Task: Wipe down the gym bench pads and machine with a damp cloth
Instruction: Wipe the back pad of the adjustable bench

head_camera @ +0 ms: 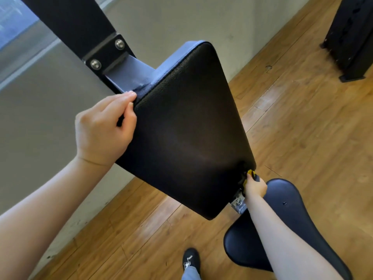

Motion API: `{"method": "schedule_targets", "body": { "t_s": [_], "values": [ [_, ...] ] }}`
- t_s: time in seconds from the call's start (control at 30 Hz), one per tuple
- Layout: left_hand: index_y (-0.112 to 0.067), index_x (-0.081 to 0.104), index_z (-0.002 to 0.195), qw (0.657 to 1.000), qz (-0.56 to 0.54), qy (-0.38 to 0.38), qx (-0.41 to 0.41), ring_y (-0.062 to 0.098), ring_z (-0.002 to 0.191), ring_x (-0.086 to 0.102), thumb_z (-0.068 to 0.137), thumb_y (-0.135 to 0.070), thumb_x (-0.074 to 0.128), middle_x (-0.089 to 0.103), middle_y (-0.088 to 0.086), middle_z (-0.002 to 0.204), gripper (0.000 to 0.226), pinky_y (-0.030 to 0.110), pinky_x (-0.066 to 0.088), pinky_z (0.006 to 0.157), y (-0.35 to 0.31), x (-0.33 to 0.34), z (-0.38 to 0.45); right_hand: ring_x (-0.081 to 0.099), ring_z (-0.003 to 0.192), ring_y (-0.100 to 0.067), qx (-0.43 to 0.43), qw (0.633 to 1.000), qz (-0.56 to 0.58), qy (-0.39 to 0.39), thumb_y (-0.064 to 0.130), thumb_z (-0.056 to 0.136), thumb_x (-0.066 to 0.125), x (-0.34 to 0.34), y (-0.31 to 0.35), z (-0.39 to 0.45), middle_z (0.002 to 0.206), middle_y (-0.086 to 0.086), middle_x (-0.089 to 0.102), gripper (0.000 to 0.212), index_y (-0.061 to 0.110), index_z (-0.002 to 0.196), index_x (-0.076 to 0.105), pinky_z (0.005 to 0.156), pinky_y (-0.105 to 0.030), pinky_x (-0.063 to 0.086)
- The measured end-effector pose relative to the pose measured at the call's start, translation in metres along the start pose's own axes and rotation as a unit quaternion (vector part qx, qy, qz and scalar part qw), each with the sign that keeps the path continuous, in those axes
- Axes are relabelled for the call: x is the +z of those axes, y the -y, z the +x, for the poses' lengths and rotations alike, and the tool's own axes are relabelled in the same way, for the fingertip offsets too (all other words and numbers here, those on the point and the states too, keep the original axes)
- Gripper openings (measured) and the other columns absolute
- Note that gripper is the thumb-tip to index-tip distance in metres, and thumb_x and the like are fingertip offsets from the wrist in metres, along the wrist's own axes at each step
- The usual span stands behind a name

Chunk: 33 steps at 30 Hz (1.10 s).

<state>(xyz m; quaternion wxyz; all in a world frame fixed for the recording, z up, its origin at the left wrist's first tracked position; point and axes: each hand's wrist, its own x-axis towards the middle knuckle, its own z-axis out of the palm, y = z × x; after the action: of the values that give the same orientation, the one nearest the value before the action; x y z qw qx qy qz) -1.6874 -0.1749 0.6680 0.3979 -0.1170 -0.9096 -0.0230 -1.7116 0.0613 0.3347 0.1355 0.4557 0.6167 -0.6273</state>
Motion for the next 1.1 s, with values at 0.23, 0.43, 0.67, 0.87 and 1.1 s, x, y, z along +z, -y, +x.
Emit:
{"method": "schedule_targets", "body": {
  "t_s": [0.23, 0.43, 0.67, 0.87, 1.1],
  "values": [
    [-0.006, 0.073, 0.099, 1.0, 0.025, 0.004, 0.001, 0.023, 0.086, 0.071, 0.093, -0.014, 0.049, 0.073, 0.007, 0.099, 0.026, 0.035, 0.056, 0.068, -0.003, 0.001, 0.002, 0.06, 0.081, -0.014, -0.21, 0.961, 0.078, 0.161, 0.022, 0.092, 0.058, -0.043, 0.121, -0.075, 0.086, 0.001, 0.064, 0.007, 0.021, 0.086, 0.061, 0.07, -0.027, 0.05],
    [-0.008, 0.074, 0.092, 0.999, 0.043, 0.004, -0.02, 0.026, 0.07, 0.07, 0.089, -0.014, 0.051, 0.074, 0.006, 0.087, 0.024, 0.034, 0.055, 0.052, -0.009, -0.001, 0.004, 0.06, 0.085, -0.013, -0.305, 0.925, 0.061, 0.22, 0.03, 0.096, 0.05, -0.069, 0.177, -0.138, 0.087, 0.004, 0.064, 0.016, 0.023, 0.091, 0.063, 0.071, -0.022, 0.048],
    [-0.013, 0.074, 0.079, 0.996, 0.019, -0.002, -0.091, 0.025, 0.06, 0.067, 0.086, -0.022, 0.046, 0.072, 0.001, 0.076, 0.031, 0.03, 0.051, 0.047, -0.012, -0.004, 0.006, 0.061, 0.092, -0.017, -0.371, 0.885, 0.009, 0.282, 0.029, 0.097, 0.048, -0.049, 0.178, -0.21, 0.091, -0.002, 0.067, 0.021, 0.02, 0.092, 0.066, 0.079, -0.023, 0.051],
    [-0.014, 0.074, 0.076, 0.985, -0.039, 0.022, -0.164, 0.022, 0.064, 0.067, 0.084, -0.03, 0.042, 0.071, -0.001, 0.075, 0.036, 0.029, 0.051, 0.051, -0.014, -0.011, 0.007, 0.058, 0.082, 0.006, -0.524, 0.8, -0.017, 0.29, 0.014, 0.088, 0.063, -0.025, 0.208, -0.273, 0.089, 0.009, 0.063, 0.012, 0.015, 0.099, 0.064, 0.072, -0.007, 0.045],
    [-0.003, 0.057, 0.128, 0.959, -0.128, 0.082, -0.238, 0.026, 0.126, 0.046, 0.081, -0.029, 0.072, 0.055, 0.01, 0.13, 0.055, 0.037, 0.039, 0.105, -0.018, -0.026, -0.022, 0.062, 0.079, -0.008, -0.562, 0.778, -0.098, 0.263, 0.01, 0.082, 0.069, 0.001, 0.25, -0.305, 0.08, 0.003, 0.066, 0.004, 0.013, 0.085, 0.07, 0.073, -0.016, 0.046]
  ]
}}
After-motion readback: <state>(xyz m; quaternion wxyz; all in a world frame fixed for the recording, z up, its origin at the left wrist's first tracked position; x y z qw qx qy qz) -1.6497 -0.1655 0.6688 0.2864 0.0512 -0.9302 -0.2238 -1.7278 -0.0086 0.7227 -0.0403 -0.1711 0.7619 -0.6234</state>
